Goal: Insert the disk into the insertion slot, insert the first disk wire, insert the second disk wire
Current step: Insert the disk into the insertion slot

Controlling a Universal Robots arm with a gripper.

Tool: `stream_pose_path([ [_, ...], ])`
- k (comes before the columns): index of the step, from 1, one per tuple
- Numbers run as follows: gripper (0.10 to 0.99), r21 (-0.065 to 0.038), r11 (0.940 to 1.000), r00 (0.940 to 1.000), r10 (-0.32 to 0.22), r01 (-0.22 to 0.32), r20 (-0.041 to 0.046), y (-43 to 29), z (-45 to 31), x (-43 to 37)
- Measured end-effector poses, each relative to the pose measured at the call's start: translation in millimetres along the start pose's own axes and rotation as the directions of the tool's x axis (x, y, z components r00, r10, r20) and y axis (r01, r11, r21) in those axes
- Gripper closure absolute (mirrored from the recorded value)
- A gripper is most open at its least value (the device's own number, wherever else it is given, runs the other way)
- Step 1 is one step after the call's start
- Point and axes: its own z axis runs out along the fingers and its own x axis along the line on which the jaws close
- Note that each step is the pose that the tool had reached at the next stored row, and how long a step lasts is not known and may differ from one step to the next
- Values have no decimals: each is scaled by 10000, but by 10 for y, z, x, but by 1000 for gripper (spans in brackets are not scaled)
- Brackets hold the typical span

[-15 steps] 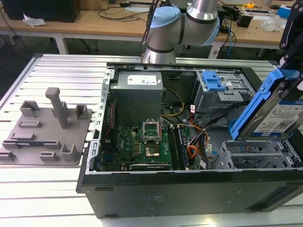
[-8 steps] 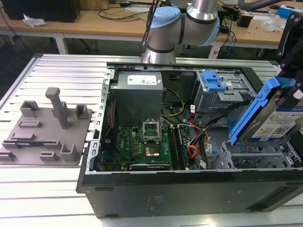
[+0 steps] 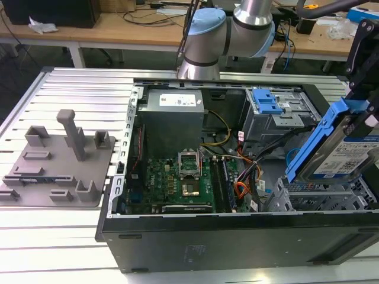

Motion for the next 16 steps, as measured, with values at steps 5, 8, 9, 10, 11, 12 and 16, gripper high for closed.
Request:
stream_pose_path([
  [5, 722, 0, 10000, 10000, 0, 0, 1, -2, 14, 1],
  [8, 722, 0, 10000, 10000, 0, 0, 0, -3, 26, 1],
  [9, 722, 0, 10000, 10000, 0, 0, 1, -3, 32, 2],
  [10, 722, 0, 10000, 10000, 0, 0, 1, -4, 36, 2],
  [11, 722, -1, 10000, 10000, 0, 0, 0, -5, 41, 2],
  [12, 722, -1, 10000, 10000, 0, 0, 0, -6, 44, 2],
  [16, 722, -5, 10000, 10000, 0, 0, 0, -13, 66, 3],
])
